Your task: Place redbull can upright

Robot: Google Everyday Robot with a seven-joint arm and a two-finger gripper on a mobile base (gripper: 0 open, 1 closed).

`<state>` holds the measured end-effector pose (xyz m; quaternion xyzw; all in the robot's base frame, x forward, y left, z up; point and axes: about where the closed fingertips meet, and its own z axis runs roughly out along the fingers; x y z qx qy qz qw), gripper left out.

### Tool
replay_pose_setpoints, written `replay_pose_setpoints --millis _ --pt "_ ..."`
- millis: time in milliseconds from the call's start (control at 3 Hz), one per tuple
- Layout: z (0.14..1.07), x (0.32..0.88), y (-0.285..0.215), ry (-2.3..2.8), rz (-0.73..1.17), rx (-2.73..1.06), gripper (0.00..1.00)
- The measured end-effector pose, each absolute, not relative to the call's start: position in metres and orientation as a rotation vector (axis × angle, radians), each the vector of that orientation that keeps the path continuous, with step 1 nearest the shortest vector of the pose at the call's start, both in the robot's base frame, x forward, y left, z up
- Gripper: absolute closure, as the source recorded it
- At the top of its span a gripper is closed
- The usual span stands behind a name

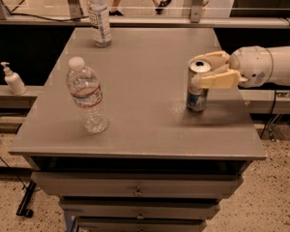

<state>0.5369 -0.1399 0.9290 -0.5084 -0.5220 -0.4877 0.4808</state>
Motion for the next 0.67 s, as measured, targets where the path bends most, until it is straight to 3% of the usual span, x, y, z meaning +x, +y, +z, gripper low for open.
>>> replay_pose_setpoints --millis 667 --pt "0.9284 0.5333 -0.1436 -1.273 -1.168 -1.242 0.14"
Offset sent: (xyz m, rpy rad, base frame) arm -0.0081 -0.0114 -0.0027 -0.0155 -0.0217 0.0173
